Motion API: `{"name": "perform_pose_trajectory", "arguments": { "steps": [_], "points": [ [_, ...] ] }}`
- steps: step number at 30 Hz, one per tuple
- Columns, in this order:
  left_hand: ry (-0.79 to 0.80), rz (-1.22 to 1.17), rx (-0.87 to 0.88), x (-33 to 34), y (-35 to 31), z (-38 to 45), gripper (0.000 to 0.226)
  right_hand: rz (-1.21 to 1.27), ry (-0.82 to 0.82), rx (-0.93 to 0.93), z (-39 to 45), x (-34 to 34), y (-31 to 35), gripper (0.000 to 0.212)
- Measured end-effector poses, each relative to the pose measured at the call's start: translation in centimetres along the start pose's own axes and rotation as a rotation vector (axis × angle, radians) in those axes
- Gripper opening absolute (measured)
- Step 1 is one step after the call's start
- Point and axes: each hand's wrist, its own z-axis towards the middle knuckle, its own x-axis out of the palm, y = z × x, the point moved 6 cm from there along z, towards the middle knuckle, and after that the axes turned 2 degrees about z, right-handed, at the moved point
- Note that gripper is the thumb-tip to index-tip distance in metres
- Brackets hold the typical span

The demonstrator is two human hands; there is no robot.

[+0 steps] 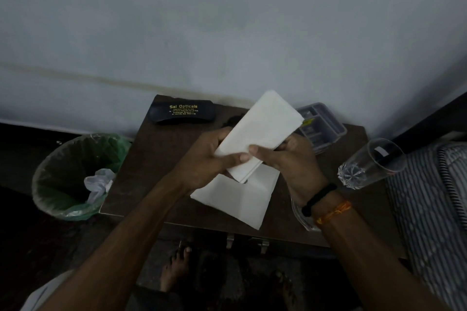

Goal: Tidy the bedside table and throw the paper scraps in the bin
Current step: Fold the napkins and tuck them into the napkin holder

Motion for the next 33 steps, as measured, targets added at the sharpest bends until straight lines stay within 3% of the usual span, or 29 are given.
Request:
{"name": "perform_pose_trajectory", "arguments": {
  "steps": [2, 5, 12, 14, 19, 25, 29, 33],
  "points": [
    [0.073, 0.076, -0.063, -0.2, 1.1, 0.1, 0.047, -0.066, -0.038, -0.072, 0.2, -0.8, 0.3, 0.032],
    [0.083, 0.39, -0.022, -1.1, 1.5, 0.2, 0.056, -0.226, -0.05, -0.14, 0.5, -1.2, 0.0, 0.03],
    [-0.141, 0.513, 0.25, -1.8, -1.4, 0.1, 0.037, -0.412, -0.027, -0.218, 0.6, -0.3, -1.2, 0.036],
    [-0.143, 0.575, 0.21, -1.9, -0.6, 0.2, 0.037, -0.463, 0.008, -0.194, 0.7, -0.1, -1.7, 0.04],
    [0.022, 0.683, 0.096, -1.1, 1.6, 0.3, 0.041, -0.64, 0.082, -0.03, 0.4, -0.1, -4.7, 0.047],
    [-0.079, 0.646, 0.055, -1.7, 0.7, 0.6, 0.039, -0.706, -0.009, -0.073, 1.0, -0.2, -4.1, 0.034],
    [0.014, 0.73, 0.02, -1.1, 1.6, 0.4, 0.035, -0.754, 0.082, 0.005, 0.8, -0.1, -5.3, 0.036],
    [-0.003, 0.696, -0.033, -1.3, 2.0, 0.7, 0.04, -0.715, 0.059, -0.005, 0.9, -0.1, -4.8, 0.031]
  ]
}}
